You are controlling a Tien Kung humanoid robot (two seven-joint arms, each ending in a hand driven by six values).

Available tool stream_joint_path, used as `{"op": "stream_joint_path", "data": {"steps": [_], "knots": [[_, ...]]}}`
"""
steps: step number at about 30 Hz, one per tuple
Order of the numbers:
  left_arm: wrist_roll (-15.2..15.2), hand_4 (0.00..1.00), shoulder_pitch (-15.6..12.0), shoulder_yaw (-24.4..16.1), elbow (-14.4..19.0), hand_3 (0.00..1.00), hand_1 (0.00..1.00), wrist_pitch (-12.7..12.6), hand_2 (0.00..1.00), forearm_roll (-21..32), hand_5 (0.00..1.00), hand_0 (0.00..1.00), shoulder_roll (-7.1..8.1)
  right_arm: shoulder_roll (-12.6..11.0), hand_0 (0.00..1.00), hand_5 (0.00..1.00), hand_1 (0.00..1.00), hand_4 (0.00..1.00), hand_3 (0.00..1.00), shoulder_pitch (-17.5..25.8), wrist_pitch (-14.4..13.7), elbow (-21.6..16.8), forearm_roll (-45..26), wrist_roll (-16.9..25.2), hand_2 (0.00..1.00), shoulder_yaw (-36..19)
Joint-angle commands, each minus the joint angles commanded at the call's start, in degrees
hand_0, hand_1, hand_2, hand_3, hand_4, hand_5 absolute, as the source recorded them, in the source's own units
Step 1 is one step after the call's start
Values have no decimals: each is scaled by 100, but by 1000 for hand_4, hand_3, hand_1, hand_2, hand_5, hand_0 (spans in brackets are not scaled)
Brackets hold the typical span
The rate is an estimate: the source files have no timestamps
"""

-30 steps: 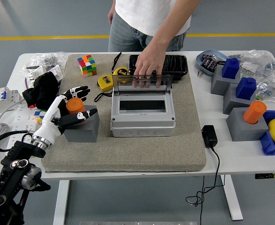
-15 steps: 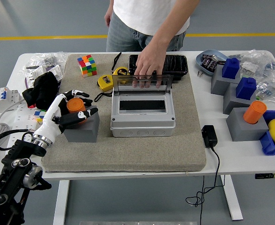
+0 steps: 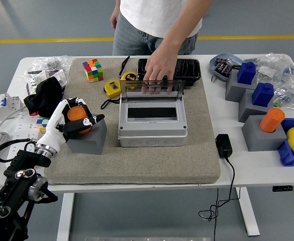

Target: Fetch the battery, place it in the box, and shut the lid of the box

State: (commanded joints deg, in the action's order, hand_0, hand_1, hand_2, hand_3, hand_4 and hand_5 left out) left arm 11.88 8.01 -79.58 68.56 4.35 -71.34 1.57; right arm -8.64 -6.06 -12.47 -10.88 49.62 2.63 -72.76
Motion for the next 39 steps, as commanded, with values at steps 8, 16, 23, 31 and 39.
{"op": "stream_joint_path", "data": {"steps": [8,16,23,31,39], "knots": [[44,998,29,45,-33,131,93,-196,135,98,2,82,-1,4,836,998,816,998,809,6,-1,1,-1,3,778,7],[79,998,64,131,-9,99,71,-320,118,175,2,70,-1,-3,837,998,815,998,809,12,-15,3,-13,-1,779,28],[134,998,113,141,5,92,60,-401,110,267,2,61,-6,-3,836,998,815,998,808,7,-15,8,-19,-4,778,42],[208,998,302,131,122,80,54,-441,100,378,2,51,-11,-8,836,998,815,998,809,-8,-17,5,-25,-3,778,32],[217,998,619,183,238,20,2,-696,40,659,44,2,-23,-13,836,998,816,998,809,-36,-22,3,-28,0,779,30]]}}
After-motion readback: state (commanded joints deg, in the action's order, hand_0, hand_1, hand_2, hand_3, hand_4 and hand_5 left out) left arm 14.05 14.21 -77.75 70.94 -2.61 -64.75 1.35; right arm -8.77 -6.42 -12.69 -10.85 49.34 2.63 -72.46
